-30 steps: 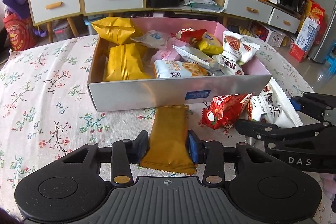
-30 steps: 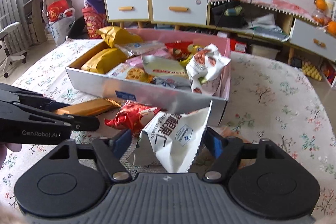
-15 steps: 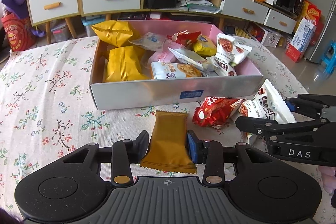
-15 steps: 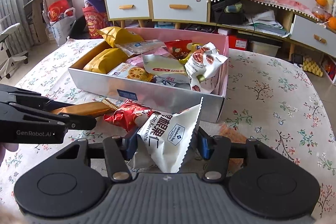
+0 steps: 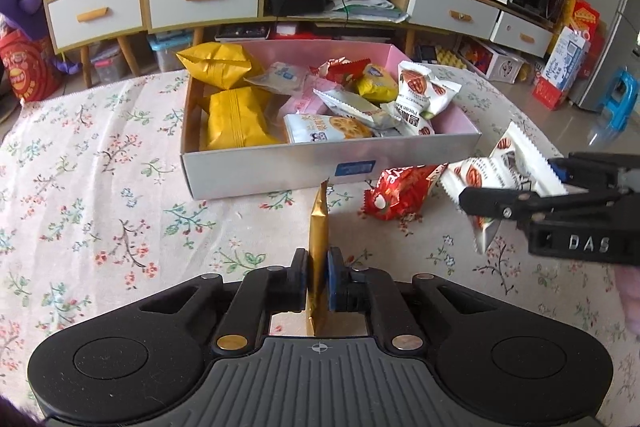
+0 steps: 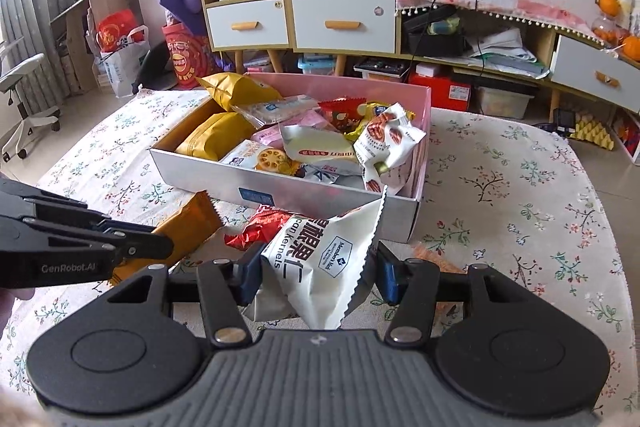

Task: Organize snacks
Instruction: 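Carry the yellow bar and white packet over the pink box with both tools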

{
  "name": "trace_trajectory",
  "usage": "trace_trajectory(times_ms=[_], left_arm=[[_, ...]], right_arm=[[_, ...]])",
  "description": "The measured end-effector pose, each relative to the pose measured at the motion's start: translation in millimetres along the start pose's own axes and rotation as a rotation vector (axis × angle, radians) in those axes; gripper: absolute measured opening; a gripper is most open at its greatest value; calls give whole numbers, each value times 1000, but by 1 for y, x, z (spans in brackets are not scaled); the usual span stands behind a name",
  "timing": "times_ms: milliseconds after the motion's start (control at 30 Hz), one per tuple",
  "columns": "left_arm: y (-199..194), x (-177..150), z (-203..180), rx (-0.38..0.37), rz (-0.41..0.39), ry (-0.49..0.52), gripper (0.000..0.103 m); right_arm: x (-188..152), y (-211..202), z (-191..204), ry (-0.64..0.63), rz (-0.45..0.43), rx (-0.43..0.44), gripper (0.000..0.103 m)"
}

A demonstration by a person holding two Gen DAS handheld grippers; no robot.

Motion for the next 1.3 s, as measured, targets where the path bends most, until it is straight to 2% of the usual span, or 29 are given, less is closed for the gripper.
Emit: trace_trajectory(times_ms=[267,600,767,1300], left_arm=[[-6,3,1,-10,-6,-15,6],[-24,24,6,-17,-84,-56,6],[-25,38,10,-11,-112,-77,6],[23,89,26,30,-120,-124,6]], right_arm=[[5,-5,3,17,-17,0,52],[24,-14,2,76,-78,47,52],[33,-9,-3,121,-100,38,52],[50,36,-3,227,-77,40,52]])
Point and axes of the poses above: each gripper's, at about its wrist camera, not at the fingertips, and y roughly the way its jaws point, z to its left, x to its top, the point moved 5 cm from there along y, roughly the way its jaws point, and after that the axes turned 9 degrees about y, right-handed, at the moved point
